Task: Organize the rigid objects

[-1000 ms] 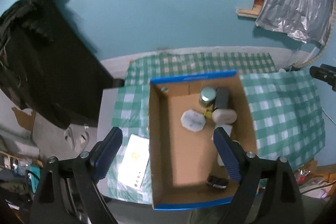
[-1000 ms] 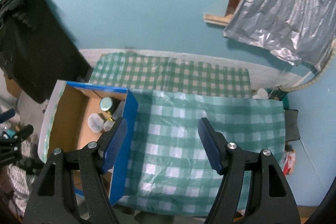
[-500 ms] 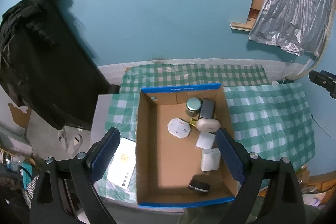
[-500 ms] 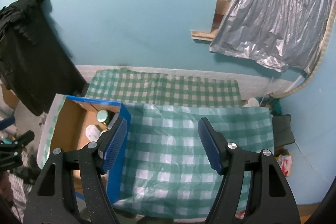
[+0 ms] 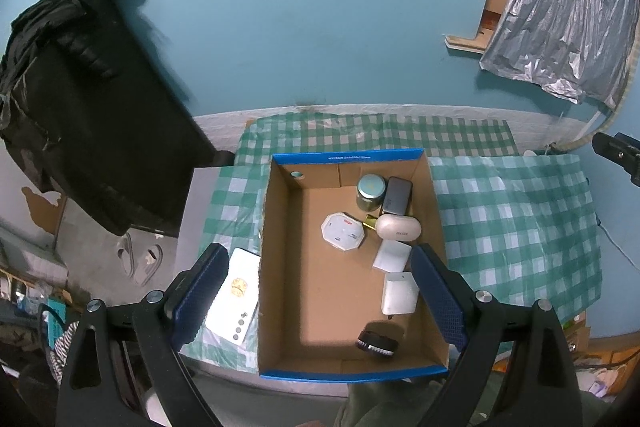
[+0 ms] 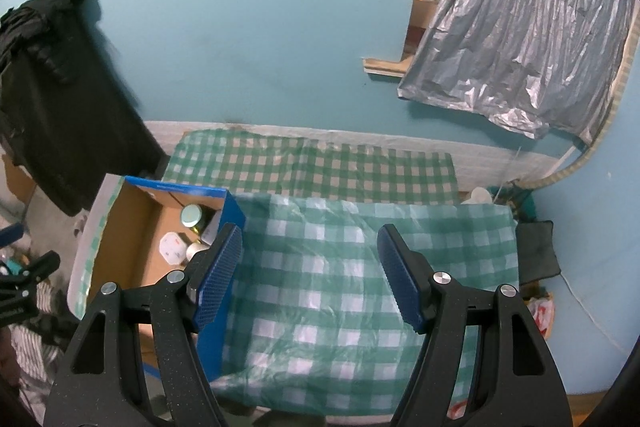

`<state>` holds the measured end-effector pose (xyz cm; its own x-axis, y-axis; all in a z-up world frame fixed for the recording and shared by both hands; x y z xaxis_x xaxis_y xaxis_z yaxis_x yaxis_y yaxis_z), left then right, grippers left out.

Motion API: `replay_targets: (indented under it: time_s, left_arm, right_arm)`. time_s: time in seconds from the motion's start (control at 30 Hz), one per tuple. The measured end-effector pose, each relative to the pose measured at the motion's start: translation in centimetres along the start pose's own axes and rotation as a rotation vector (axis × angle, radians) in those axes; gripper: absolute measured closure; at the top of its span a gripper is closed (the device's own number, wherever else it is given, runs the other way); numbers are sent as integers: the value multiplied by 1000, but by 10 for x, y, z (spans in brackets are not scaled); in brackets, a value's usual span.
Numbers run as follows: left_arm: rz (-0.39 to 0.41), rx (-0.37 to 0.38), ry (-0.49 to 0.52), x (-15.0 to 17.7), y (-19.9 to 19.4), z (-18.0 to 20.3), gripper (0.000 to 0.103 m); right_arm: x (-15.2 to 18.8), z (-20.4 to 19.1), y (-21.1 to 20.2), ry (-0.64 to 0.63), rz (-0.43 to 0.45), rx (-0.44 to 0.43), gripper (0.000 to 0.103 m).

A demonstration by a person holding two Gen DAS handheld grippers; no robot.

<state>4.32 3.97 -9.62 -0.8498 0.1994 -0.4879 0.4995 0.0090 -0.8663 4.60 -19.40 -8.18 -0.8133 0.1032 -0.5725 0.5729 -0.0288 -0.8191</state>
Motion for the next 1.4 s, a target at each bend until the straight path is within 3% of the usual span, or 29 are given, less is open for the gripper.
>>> replay_targets:
  time_s: [1.4]
  left_arm:
    - [41,2,38,-18,-5,23,2]
  right_arm:
    - [-8,14,4,-1,-6,9,33]
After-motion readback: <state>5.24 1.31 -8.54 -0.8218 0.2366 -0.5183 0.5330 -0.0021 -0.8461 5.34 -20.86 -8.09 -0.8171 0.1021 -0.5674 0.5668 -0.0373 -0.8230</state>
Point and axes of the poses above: each gripper's, at about its wrist camera, not at the fingertips, and y roughly the way its jaws point, z to its right, x to its underside, the point moved 9 cm from there along y, roughly the way its jaws point, and after that the axes turned 1 degree about z, right-handed, at the moved point
